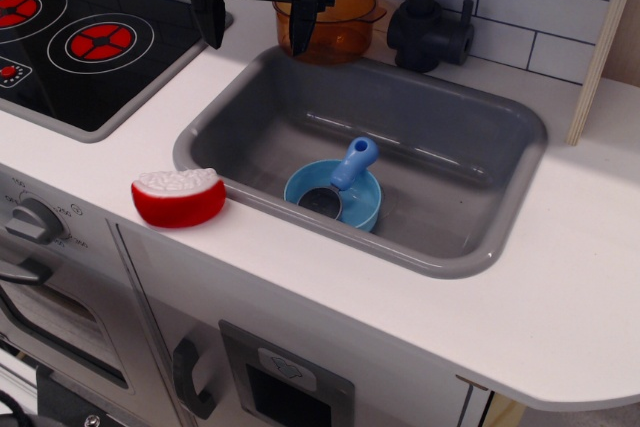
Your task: Take spoon out of bowl sink
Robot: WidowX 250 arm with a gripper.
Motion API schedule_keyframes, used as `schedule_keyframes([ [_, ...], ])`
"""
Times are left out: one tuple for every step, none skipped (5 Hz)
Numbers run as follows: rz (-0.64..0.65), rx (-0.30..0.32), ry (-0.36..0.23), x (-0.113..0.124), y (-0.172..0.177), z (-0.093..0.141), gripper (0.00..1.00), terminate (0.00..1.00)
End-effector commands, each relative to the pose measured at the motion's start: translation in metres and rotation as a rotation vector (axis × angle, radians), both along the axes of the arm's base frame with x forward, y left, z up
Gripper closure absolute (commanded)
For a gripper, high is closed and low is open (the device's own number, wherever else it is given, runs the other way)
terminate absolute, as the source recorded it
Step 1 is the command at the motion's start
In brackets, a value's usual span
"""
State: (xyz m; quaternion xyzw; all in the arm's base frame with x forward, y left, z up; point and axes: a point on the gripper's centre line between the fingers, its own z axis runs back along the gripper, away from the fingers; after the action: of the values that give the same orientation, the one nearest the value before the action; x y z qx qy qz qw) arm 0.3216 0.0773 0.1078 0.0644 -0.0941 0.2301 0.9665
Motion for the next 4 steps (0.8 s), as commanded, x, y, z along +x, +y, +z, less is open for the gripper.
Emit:
schedule_keyframes([
  [0.000,0.000,0.000,0.000,0.000,0.000,0.00,0.00],
  [-0.112,-0.016,0.031,0.010,-0.025,-0.008,0.00,0.00],
  [-0.268,-0.016,0.041,0.017,-0.051,-0.017,0.00,0.00],
  [-0.478,-0.035,0.052,0.019,-0.071,-0.026,0.00,0.00],
])
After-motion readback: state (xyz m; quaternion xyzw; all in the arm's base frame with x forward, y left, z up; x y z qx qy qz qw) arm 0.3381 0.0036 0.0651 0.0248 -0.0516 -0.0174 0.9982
